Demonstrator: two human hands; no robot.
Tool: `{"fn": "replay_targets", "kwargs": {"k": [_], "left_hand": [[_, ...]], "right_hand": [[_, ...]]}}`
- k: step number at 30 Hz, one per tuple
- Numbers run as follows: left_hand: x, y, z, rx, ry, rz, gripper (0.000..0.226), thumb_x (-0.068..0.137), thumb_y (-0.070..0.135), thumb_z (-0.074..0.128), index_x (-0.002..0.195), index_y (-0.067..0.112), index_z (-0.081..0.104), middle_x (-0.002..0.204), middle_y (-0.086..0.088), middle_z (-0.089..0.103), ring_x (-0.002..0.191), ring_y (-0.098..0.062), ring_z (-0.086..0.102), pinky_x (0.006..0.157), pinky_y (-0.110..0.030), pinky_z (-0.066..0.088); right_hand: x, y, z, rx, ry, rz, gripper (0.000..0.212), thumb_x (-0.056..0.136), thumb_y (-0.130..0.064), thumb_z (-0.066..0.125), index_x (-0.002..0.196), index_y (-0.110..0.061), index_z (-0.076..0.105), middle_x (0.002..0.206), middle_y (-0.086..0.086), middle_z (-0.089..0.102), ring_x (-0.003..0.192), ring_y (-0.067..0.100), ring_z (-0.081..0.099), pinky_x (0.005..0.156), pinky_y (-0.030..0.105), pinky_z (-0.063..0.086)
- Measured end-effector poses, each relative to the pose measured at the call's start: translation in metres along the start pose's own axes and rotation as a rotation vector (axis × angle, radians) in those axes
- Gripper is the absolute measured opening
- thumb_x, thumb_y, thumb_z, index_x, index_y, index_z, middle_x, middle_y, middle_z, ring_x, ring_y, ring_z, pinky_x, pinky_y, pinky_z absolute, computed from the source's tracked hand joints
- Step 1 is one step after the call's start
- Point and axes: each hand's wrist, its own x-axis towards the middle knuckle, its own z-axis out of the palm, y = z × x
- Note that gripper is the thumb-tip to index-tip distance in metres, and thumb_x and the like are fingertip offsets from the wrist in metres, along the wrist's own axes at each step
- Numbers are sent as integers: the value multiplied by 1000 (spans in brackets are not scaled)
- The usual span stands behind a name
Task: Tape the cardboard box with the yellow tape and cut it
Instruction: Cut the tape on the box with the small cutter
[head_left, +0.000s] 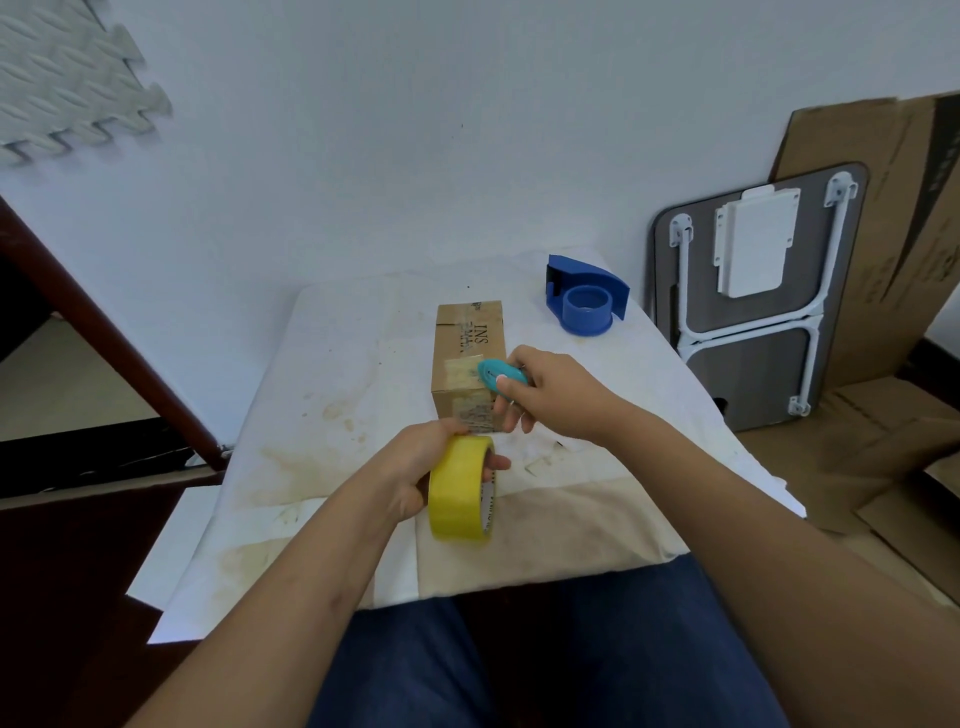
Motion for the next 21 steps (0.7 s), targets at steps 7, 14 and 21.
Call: {"fn": "replay_targets", "kwargs": {"k": [7,14,21], "left_hand": [[1,0,-1,10,-1,-25,27,102,21,45,125,12,57,99,-25,75,74,-27,71,58,-29,60],[0,-1,-1,-30,-15,-3,26,101,16,45,123,9,58,109,-31,70,53,-23,70,50,-27,58],[-2,-1,0,-30,1,2,23,102,16,45,120,11,57,108,-30,71,54,-23,71,49,-28,57]], "right_hand": [[0,3,9,-337,94,-58,23,102,-35,39,106,-13,46,94,1,57,63,9,50,52,22,37],[-3,13,17,-350,210,-60,24,98,-39,46,92,-16,49,87,2,64,68,18,56,58,34,47],[-2,4,17,-373,83,-94,30,97,-40,46,106,-13,56,105,5,68,83,21,64,69,37,57]]}}
